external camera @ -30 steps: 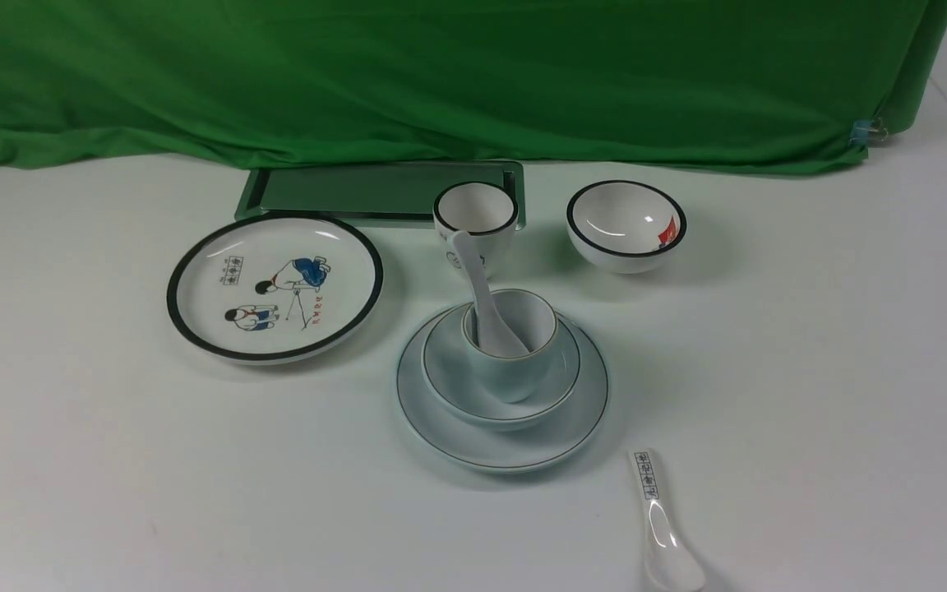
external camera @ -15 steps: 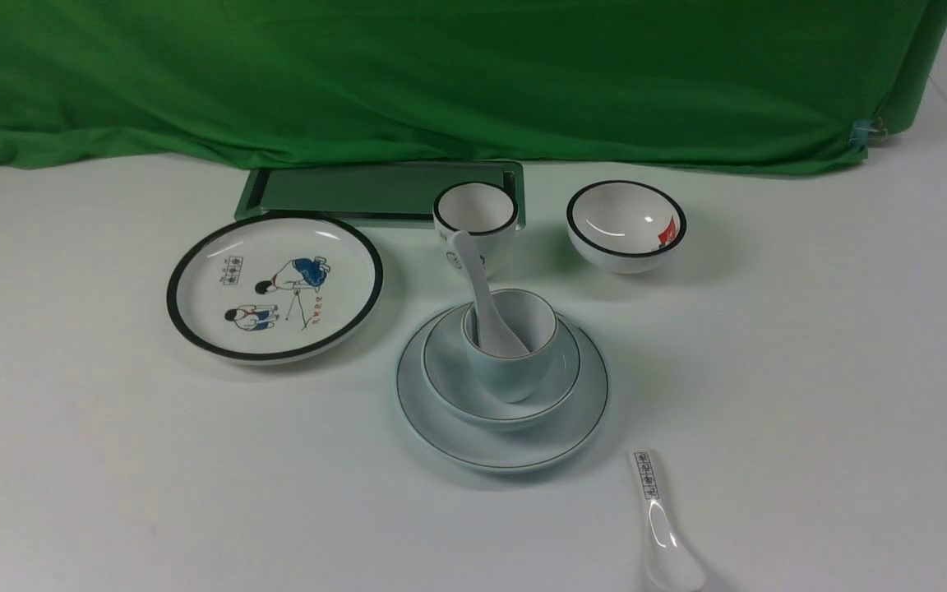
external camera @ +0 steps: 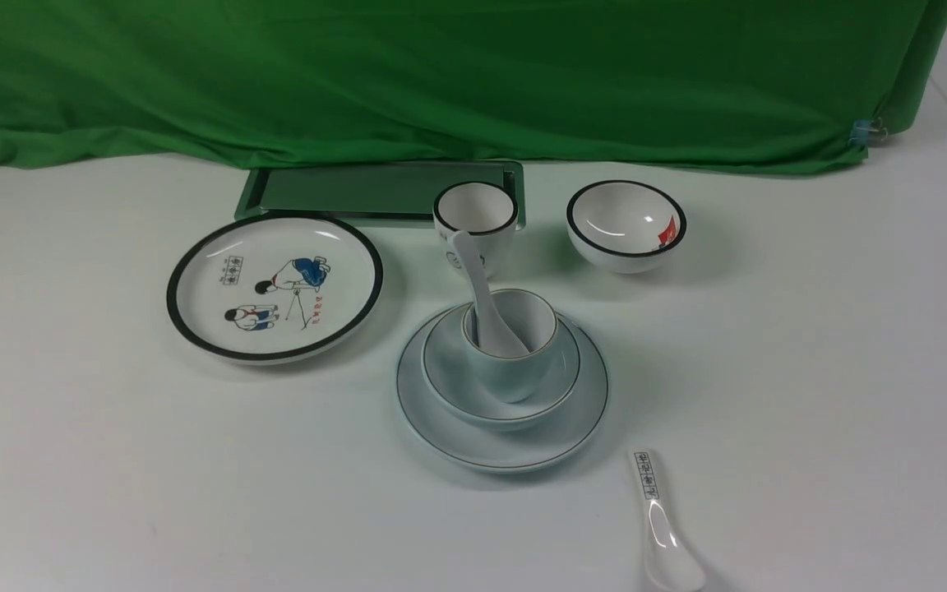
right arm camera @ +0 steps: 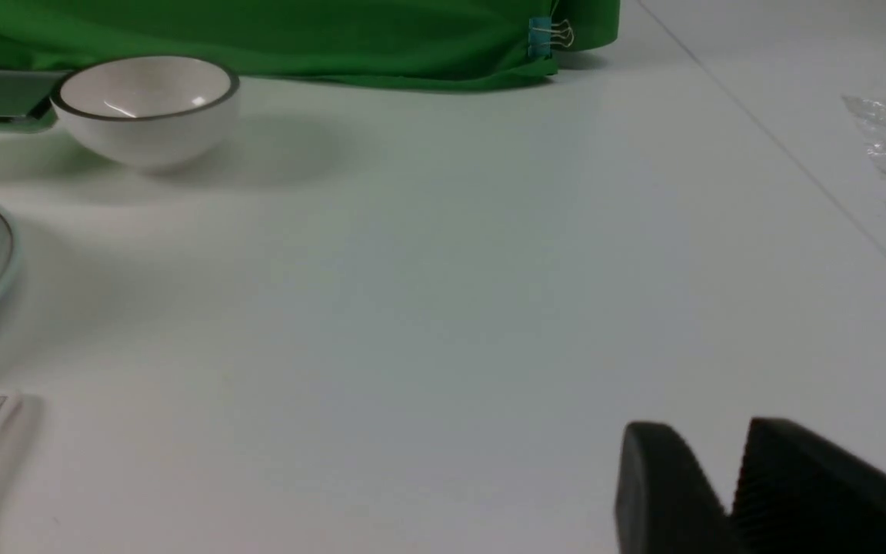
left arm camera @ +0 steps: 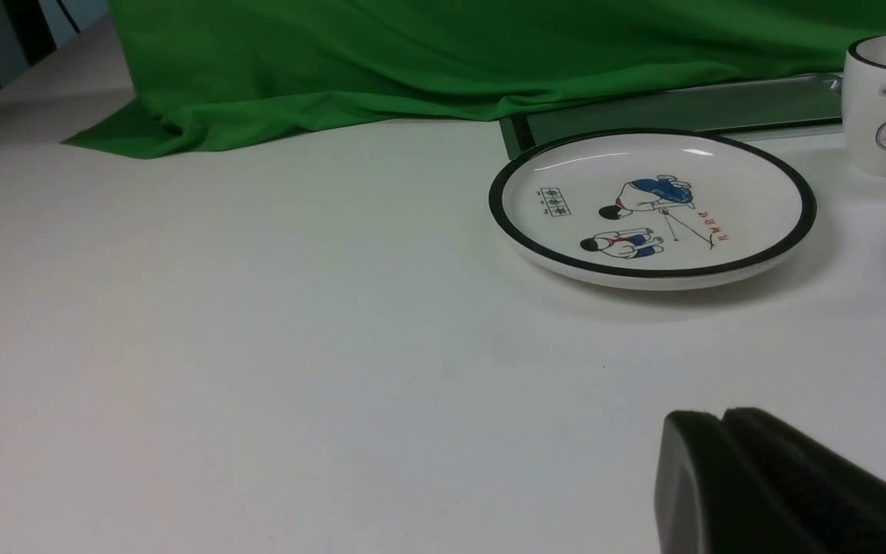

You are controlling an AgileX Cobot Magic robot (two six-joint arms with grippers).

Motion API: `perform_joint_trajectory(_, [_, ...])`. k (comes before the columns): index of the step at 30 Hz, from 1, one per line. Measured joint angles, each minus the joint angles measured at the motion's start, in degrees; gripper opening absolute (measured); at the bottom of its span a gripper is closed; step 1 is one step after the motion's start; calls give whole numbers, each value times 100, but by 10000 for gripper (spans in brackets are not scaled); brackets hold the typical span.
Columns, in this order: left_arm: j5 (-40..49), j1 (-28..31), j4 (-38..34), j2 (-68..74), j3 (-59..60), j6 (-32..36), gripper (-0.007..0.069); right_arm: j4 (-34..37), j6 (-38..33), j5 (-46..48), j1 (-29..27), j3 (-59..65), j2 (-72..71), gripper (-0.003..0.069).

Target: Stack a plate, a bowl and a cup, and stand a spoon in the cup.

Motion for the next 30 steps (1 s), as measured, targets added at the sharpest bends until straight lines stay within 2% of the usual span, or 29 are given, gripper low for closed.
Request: perform_joint_trajectory(30, [0, 0, 6, 0, 0, 7, -30, 0, 0, 0, 0, 0, 0, 239])
